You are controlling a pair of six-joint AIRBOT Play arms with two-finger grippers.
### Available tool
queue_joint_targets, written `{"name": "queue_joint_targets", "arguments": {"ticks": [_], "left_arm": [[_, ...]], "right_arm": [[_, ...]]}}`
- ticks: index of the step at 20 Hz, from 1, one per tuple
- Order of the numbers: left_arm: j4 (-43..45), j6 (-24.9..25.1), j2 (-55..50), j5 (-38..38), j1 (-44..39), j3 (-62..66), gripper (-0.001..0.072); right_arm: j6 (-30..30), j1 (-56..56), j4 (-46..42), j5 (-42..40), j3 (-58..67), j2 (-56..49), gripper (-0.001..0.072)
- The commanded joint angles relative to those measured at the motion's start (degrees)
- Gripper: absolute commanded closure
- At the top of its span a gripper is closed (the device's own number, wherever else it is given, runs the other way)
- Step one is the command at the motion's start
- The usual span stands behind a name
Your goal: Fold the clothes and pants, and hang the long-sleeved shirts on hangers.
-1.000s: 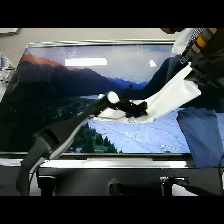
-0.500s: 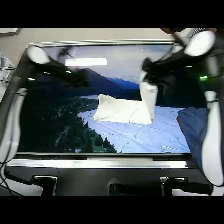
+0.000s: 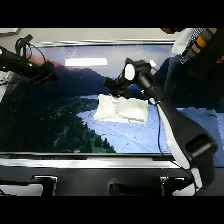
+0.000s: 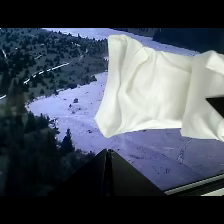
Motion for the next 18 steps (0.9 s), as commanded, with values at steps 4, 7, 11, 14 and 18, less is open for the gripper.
{"name": "queue_joint_targets", "arguments": {"ticks": [4, 7, 11, 14, 18], "left_arm": [[0.3, 0.8, 0.3, -1.4, 0.5, 0.0, 0.0690], [0.3, 0.8, 0.3, -1.4, 0.5, 0.0, 0.0690], [0.3, 0.8, 0.3, -1.8, 0.5, 0.0, 0.0690], [0.3, 0.7, 0.3, -2.6, 0.5, 0.0, 0.0690], [0.3, 0.8, 0.3, -2.9, 0.6, 0.0, 0.0690]], "right_arm": [[1.4, 1.3, 2.2, -2.3, 0.1, -3.9, 0.0681], [-2.4, 1.3, 5.2, -3.3, 0.1, -3.9, 0.0494], [-11.8, -2.6, 8.0, 2.2, 0.1, 0.7, 0.0257], [-17.9, -13.1, 6.2, 10.3, 0.1, 6.5, 0.0166], [-29.2, -28.2, 9.1, 19.1, -2.6, 8.0, 0.0156]]}}
